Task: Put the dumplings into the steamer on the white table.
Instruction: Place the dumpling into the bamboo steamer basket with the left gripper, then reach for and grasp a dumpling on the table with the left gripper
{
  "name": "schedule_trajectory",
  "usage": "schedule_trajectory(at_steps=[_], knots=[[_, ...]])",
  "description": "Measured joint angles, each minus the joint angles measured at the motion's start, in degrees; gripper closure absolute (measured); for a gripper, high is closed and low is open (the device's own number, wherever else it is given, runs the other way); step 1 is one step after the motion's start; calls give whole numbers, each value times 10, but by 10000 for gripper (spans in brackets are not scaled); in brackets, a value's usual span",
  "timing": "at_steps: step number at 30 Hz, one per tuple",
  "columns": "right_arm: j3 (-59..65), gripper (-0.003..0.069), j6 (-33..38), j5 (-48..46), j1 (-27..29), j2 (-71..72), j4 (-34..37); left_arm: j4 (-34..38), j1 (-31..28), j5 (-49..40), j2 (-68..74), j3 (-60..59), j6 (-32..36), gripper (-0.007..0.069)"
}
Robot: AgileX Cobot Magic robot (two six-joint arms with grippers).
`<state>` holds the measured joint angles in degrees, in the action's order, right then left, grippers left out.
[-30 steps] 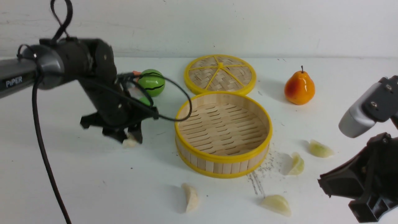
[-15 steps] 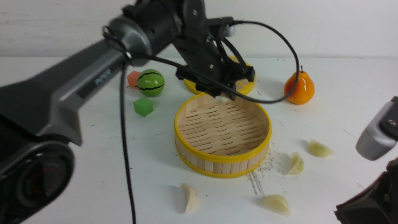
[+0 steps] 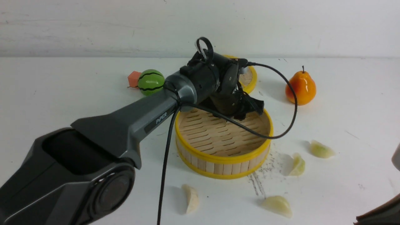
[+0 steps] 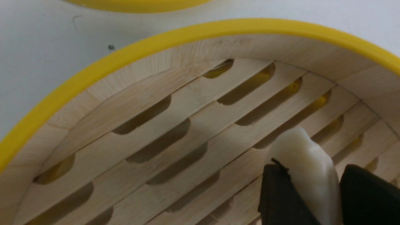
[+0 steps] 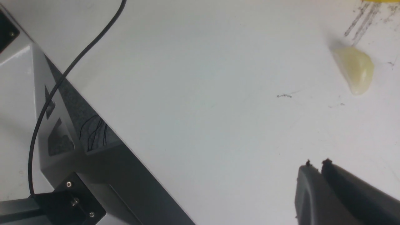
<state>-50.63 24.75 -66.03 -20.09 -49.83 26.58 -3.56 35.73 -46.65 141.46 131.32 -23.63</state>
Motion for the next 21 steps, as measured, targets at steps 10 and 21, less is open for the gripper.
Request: schedule_trajectory(at_steps=[10, 21], knots=[[0, 617, 0, 2, 0, 0, -9, -2, 0, -78, -45, 6, 5, 59], [0, 617, 0, 33, 0, 0, -10, -41, 0, -246, -257, -20, 81, 111]])
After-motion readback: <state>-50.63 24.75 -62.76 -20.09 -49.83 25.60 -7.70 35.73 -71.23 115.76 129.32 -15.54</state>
